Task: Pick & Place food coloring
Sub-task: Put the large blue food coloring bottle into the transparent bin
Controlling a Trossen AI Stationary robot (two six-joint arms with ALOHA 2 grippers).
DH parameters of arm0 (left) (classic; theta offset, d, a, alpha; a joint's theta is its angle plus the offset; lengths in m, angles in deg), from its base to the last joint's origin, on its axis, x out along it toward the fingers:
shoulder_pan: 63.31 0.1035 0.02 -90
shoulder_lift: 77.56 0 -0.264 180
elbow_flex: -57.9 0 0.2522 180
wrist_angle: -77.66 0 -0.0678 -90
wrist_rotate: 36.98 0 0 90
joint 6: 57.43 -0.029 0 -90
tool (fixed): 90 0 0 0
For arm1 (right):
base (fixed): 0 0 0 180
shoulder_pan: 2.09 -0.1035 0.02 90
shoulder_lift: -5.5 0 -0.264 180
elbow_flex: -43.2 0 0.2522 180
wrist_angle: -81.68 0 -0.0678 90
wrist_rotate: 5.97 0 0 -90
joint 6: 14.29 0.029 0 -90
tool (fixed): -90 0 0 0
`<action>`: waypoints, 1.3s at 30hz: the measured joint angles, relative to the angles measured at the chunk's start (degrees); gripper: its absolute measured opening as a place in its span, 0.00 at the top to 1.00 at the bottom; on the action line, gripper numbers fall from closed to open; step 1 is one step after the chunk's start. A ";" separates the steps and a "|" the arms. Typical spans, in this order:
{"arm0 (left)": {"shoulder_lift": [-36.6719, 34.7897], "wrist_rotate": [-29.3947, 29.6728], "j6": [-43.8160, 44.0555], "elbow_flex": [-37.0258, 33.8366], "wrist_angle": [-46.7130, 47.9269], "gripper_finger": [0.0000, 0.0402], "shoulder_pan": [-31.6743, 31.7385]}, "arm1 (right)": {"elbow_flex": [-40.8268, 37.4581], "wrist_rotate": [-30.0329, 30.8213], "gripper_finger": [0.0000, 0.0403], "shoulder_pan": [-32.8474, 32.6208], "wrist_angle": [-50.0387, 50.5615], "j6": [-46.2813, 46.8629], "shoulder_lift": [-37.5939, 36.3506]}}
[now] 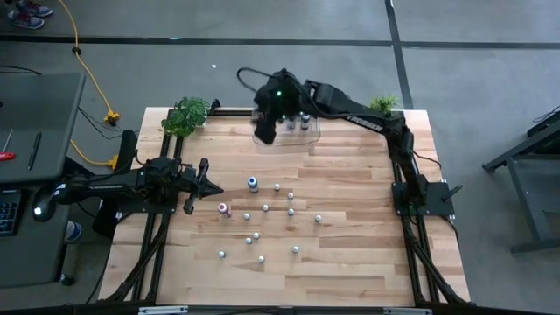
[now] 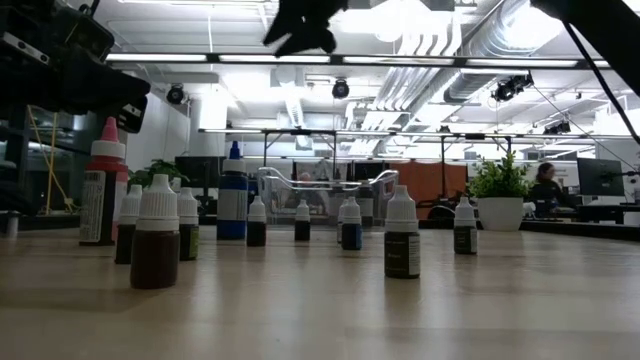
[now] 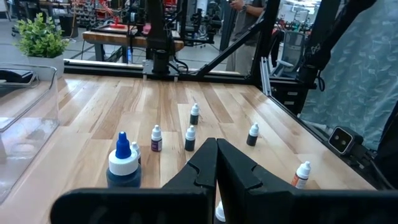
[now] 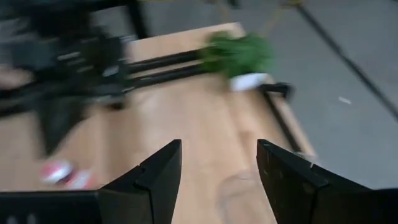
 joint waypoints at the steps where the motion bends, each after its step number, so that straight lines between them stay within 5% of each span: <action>1: -0.01 0.02 0.00 0.01 0.00 0.99 0.00 | 0.01 -1.39 0.51 -0.55 0.51 -1.11 0.00; 15: -0.01 0.22 0.00 0.02 0.02 0.99 0.00 | -6.74 -3.86 0.51 -5.67 8.10 -5.58 -0.04; 31: -0.02 0.26 0.00 0.00 0.02 0.99 0.00 | -22.73 -3.55 0.51 -9.34 -3.26 -6.36 -0.03; 39: -0.02 0.28 0.00 0.01 0.02 0.99 0.00 | -20.85 -2.33 0.51 -10.14 -4.50 -5.95 3.42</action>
